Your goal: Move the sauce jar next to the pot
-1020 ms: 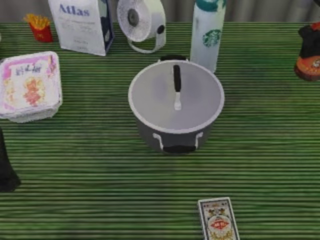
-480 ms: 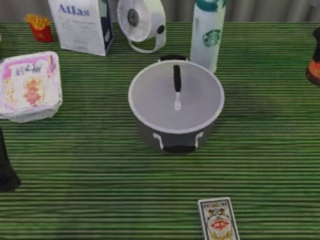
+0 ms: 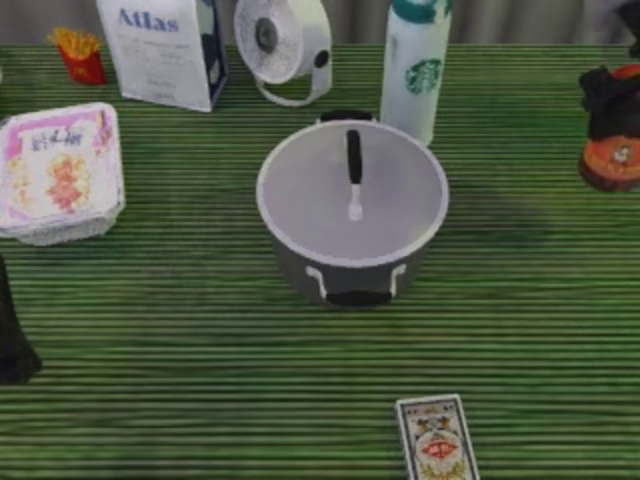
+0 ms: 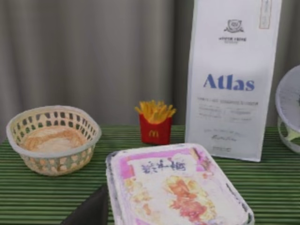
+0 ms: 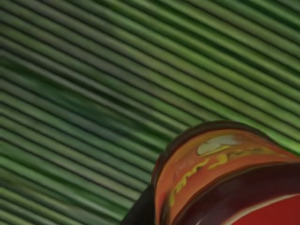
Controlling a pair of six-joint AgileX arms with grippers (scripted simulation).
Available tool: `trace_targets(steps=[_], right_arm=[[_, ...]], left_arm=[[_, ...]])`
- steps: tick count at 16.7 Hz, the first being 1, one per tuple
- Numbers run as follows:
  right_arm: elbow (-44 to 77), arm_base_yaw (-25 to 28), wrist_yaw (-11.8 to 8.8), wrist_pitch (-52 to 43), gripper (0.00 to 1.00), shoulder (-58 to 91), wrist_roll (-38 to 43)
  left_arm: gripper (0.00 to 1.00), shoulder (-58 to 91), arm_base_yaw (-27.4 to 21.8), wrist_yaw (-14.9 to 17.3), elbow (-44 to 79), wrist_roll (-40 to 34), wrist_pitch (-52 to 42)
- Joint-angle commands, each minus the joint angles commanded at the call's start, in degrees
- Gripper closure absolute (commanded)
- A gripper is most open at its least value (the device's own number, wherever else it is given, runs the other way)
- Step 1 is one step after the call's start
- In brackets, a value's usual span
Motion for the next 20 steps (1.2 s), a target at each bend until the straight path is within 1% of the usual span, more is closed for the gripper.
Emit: trace_targets(steps=[6, 8, 10, 12, 17, 20], right_arm=[[-11.55, 9.06, 6.96, 8.31, 1.0, -4.29, 26.53], [-15.05, 11.73, 8.96, 10.81, 1.0, -5.74, 33.06], [-17.62, 13.67, 10.37, 12.63, 1.0, -6.85, 37.19], [-18.79, 14.53, 11.02, 13.45, 1.0, -7.34, 38.87], [-18.81, 14.3, 10.85, 13.53, 1.0, -6.97, 38.88], [-20.72, 14.25, 10.88, 17.04, 1.0, -5.4, 38.84]], left_arm=[[0.0, 0.0, 0.0, 0.0, 0.0, 0.0, 0.0], [0.0, 0.0, 0.0, 0.0, 0.0, 0.0, 0.0], [0.0, 0.0, 0.0, 0.0, 0.0, 0.0, 0.0], [0.0, 0.0, 0.0, 0.0, 0.0, 0.0, 0.0], [0.0, 0.0, 0.0, 0.0, 0.0, 0.0, 0.0], [0.0, 0.0, 0.0, 0.0, 0.0, 0.0, 0.0]])
